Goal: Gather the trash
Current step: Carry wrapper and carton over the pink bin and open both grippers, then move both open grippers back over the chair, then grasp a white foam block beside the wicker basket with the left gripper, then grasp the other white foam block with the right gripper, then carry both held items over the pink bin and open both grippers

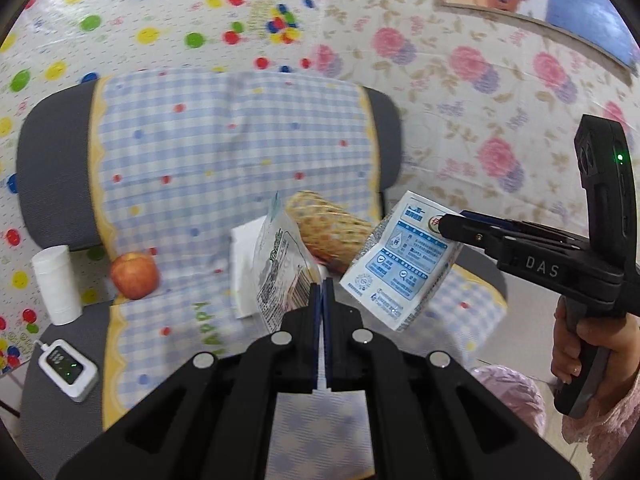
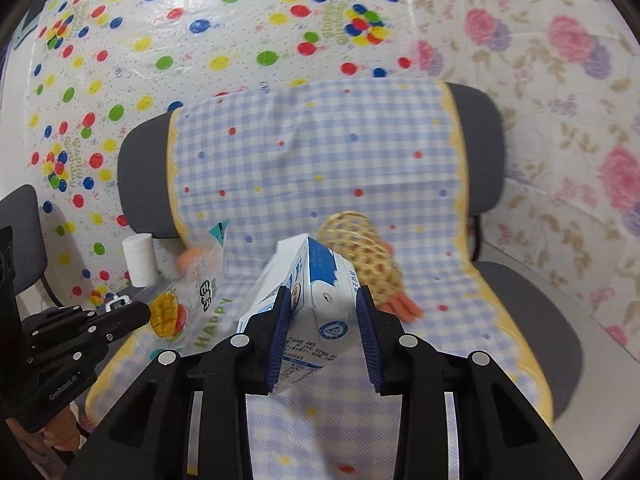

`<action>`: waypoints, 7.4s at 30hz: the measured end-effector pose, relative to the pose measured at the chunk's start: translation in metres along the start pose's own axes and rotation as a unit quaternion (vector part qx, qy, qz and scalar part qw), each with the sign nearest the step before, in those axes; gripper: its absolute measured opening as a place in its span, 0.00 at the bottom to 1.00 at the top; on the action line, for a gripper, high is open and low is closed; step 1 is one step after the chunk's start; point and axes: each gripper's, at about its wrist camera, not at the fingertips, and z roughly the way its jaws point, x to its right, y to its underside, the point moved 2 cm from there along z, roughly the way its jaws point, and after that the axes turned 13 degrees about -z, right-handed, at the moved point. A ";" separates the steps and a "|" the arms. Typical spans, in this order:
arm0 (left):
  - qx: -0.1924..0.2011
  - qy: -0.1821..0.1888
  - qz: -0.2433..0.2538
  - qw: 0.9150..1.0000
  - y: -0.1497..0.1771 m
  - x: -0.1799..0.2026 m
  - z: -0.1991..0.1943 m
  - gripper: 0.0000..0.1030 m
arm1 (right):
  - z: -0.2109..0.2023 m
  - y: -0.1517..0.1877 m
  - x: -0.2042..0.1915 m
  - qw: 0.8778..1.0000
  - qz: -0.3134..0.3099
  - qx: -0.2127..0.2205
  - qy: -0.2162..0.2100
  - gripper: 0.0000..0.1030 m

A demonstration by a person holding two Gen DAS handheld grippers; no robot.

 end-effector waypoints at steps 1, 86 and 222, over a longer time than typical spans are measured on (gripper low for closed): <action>-0.003 0.011 0.007 1.000 0.003 0.010 0.000 0.00 | -0.008 0.004 0.005 1.000 0.002 -0.001 0.009 0.33; -0.070 -0.091 0.032 0.993 0.028 0.014 0.085 0.69 | -0.012 0.104 0.069 0.990 0.056 -0.098 0.084 0.45; -0.169 0.221 0.148 0.949 0.134 0.210 0.049 0.00 | -0.146 0.201 0.116 0.946 0.094 -0.172 0.257 0.34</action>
